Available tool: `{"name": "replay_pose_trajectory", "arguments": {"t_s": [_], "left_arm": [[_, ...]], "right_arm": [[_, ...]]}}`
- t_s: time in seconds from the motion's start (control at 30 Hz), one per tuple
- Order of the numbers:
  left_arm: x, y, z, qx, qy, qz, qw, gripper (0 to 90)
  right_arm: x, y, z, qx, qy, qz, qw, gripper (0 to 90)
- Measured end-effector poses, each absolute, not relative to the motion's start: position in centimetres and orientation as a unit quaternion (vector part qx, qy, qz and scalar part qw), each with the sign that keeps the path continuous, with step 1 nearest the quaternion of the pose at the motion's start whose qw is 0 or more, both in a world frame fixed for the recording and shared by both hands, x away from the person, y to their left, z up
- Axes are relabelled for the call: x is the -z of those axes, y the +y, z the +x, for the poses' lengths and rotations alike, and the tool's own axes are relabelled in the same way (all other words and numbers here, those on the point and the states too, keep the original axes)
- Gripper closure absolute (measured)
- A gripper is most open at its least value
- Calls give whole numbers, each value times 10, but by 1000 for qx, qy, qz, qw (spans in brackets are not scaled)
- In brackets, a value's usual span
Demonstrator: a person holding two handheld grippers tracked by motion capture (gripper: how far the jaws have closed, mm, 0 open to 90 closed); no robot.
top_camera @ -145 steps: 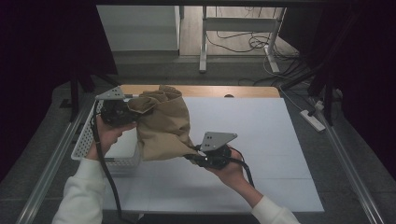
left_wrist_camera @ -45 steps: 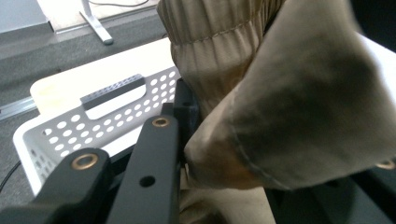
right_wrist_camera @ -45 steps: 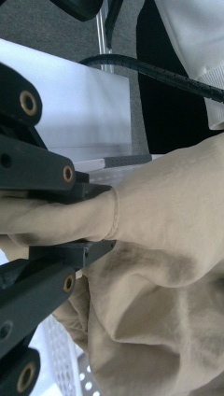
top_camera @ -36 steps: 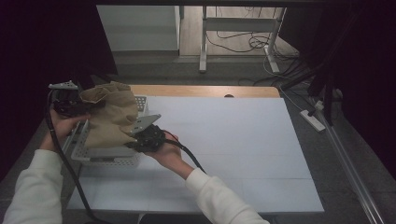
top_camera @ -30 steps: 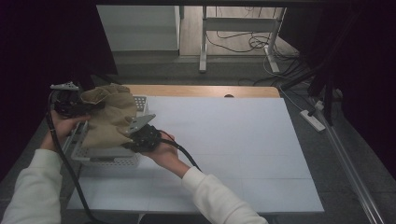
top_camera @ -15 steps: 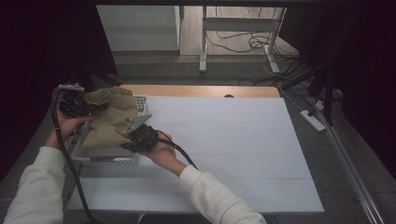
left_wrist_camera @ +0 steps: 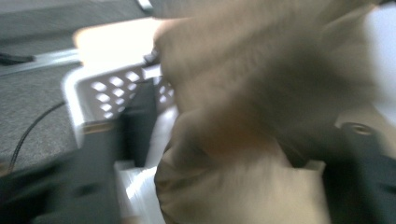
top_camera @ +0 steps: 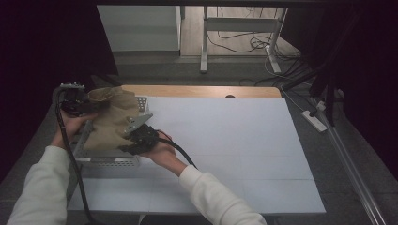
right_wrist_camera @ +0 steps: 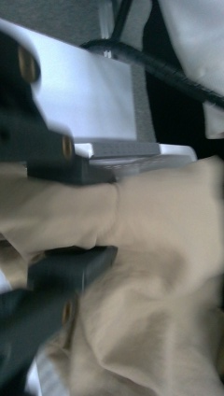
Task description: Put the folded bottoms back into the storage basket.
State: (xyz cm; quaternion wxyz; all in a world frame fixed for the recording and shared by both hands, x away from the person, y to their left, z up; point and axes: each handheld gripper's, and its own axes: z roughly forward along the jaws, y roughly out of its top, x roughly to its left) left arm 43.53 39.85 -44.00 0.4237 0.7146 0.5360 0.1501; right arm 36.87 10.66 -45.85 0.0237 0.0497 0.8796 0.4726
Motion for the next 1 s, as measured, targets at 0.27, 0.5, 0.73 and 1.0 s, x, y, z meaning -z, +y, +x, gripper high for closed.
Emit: {"name": "replay_pose_trajectory", "arguments": {"t_s": [0.27,0.5,0.73,1.0], "left_arm": [[432,388,433,-155,520,725,423,290],[424,376,423,-152,498,744,418,312],[418,353,407,-156,479,752,424,311],[418,323,382,-159,456,765,426,309]], "right_arm": [[448,88,365,-497,864,72,29,354],[445,64,364,-505,860,75,17,349],[441,28,364,-513,854,76,28,349],[444,-19,369,-518,849,96,40,349]]}}
